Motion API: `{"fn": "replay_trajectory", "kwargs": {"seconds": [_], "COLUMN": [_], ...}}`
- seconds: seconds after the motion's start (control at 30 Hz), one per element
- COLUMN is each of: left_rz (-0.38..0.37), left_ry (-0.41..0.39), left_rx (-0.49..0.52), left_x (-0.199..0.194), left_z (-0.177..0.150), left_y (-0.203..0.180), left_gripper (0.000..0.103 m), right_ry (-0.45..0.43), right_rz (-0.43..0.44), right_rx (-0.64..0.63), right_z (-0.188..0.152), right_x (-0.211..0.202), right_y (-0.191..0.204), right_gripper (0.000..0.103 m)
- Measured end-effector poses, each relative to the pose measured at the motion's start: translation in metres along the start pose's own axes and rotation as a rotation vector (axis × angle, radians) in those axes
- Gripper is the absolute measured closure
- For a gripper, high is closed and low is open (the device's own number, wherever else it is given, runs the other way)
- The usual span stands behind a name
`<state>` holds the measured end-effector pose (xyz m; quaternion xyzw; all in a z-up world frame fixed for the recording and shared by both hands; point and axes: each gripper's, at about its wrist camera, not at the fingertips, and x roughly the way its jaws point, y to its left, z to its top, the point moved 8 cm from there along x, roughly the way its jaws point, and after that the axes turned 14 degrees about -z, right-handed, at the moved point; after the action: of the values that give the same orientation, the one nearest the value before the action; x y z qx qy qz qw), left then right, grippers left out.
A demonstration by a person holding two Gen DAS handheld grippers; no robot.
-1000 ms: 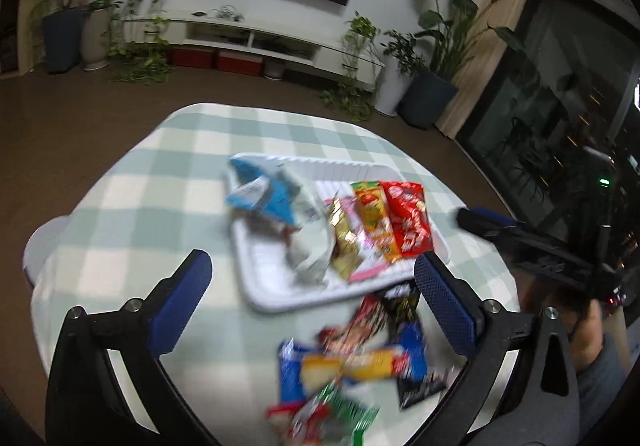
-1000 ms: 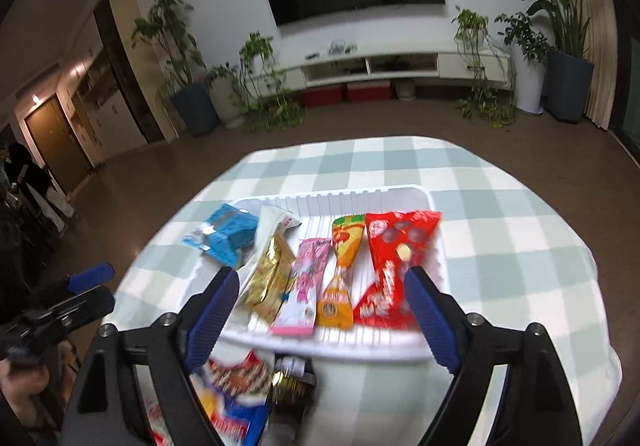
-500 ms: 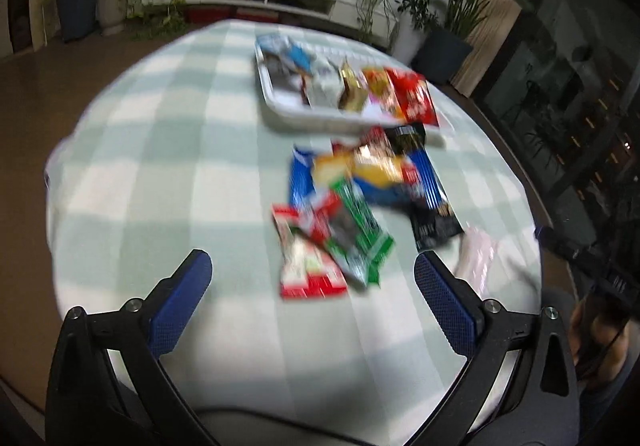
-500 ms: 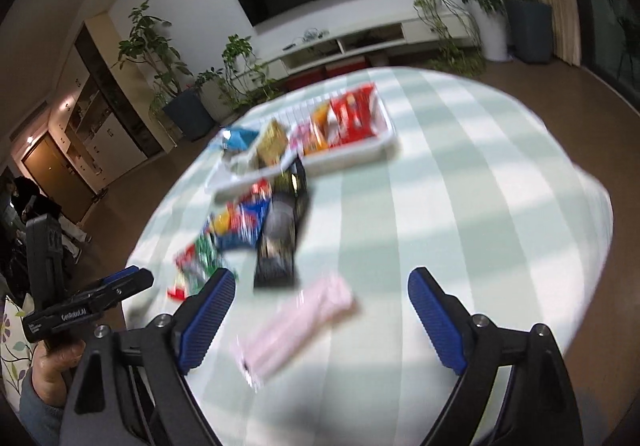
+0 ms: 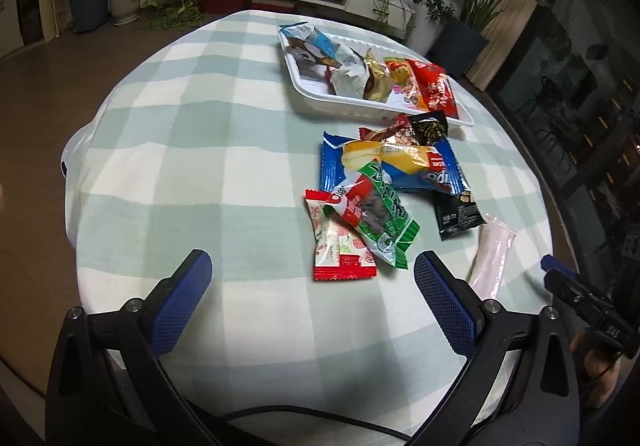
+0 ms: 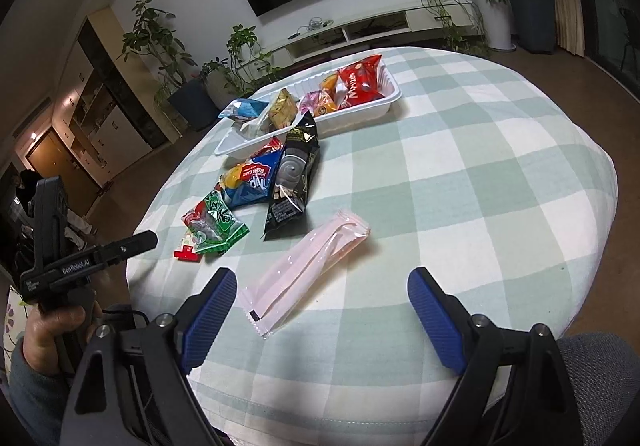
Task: Organize snacks
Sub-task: 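Withdraw both tools back toward the remaining snacks, then grasp the black cookie tube with the right gripper while the left grasps the blue Fruit Cake packet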
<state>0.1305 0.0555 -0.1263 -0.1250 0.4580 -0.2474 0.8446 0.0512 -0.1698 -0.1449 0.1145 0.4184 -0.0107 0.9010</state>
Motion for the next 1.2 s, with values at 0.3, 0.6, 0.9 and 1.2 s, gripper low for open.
{"fn": "replay_trajectory", "kwargs": {"seconds": [0.3,0.6,0.9,1.2], "left_rz": [-0.033,-0.079,-0.082,-0.092], "left_ry": [0.001,-0.015,-0.029,0.005], "left_rx": [0.051,0.065,0.036,0.247], "left_x": [0.007,0.013,0.005,0.008], "left_z": [0.001,0.009,-0.006,0.029], "left_y": [-0.026,-0.045,-0.033,-0.048], "left_gripper": [0.002,0.013,0.013,0.013], "right_ry": [0.047,0.013,0.094,0.188], "right_rz": [-0.007,0.000,-0.053,-0.093], "right_rx": [-0.024,-0.069,-0.188,-0.242], "right_z": [-0.006,0.027,0.068,0.055], "right_x": [0.008,0.009,0.066,0.102], "right_y": [0.008,0.028,0.062,0.063], "right_gripper": [0.028,0.034,0.048,0.049]}}
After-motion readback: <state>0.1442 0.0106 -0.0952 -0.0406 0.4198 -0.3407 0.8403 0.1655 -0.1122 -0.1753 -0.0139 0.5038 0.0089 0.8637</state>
